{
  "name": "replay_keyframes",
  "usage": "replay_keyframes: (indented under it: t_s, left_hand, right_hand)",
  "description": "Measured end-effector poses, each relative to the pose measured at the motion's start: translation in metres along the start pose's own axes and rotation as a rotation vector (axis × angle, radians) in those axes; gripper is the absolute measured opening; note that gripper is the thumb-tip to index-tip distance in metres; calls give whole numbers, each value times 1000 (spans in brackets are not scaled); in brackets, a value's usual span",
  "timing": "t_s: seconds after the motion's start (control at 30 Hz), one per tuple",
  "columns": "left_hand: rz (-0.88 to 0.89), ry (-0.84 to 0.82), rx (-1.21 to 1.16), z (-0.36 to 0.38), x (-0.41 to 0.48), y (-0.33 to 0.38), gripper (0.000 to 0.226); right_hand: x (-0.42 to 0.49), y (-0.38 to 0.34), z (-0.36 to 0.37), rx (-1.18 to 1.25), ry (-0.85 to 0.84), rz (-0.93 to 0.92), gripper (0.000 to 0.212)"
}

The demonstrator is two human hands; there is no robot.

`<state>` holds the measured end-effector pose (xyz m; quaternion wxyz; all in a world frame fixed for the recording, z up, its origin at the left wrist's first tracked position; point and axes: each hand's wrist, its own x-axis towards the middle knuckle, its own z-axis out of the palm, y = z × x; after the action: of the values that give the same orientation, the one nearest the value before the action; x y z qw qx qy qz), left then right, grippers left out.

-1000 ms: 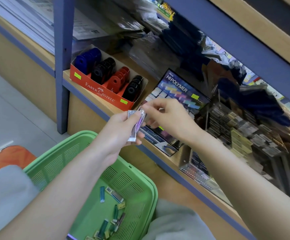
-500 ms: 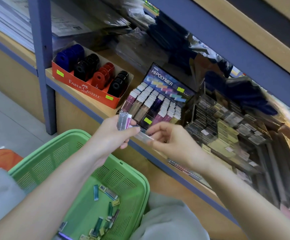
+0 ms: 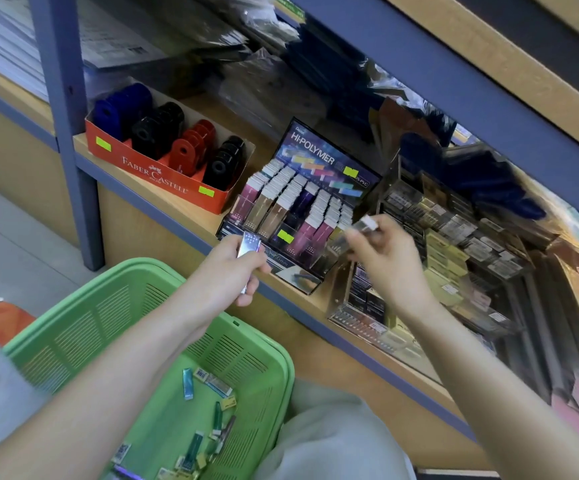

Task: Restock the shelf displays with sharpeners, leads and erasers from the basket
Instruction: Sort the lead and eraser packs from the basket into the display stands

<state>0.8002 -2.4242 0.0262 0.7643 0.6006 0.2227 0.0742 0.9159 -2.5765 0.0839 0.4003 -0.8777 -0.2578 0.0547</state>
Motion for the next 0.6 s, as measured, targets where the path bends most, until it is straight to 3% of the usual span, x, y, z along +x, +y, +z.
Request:
replay_keyframes:
  t_s: [0.13,0.27,0.43,0.6]
  left_hand:
    - [2,-2,10,0,1,-2,12]
    - [-11,-5,5,0,3,-3,11]
    - [-10,9,62,-3,7,-6,22]
    - [35,-10,78,-1,3,-5,23]
  right_hand:
    - [25,20,-5,-99,123,-8,7]
    - [37,34,0,-187,92,-2,10]
    - [43,34,9,-399,61,-129,19]
    - [39,33,18,-479,120,-173,21]
